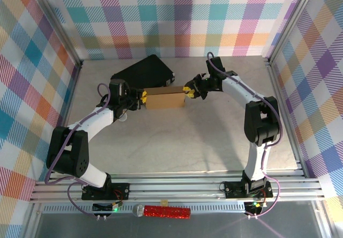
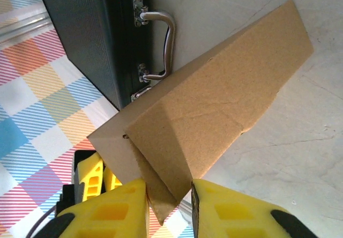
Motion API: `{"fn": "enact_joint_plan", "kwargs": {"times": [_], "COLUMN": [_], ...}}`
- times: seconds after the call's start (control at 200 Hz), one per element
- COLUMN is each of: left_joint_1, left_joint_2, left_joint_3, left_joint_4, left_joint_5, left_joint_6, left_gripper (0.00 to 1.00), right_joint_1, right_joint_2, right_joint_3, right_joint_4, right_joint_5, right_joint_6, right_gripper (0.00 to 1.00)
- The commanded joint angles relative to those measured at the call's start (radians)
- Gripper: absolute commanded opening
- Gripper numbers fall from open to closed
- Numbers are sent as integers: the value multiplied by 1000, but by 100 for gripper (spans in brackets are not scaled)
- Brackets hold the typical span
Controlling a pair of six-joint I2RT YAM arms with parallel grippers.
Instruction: Fold the paper box
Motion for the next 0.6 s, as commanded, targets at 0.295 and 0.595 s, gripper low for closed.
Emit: {"fn": "enact_joint_plan", "kwargs": {"times": [0.295, 0.595], "left_joint_1": [2, 2], "left_joint_2": [44, 42], "left_joint_3": [2, 7], "left_joint_4": [-106, -134], "left_joint_5": [-37, -47], "left_joint_6": [18, 33], "left_gripper": [16, 15], "right_joint_1": [-6, -10], "right_joint_2": [136, 140], "right_joint_3": [59, 31], "right_joint_4": [-438, -416], "right_joint_5": [299, 297], "right_joint_6": [-264, -287], "right_gripper": [9, 0]}}
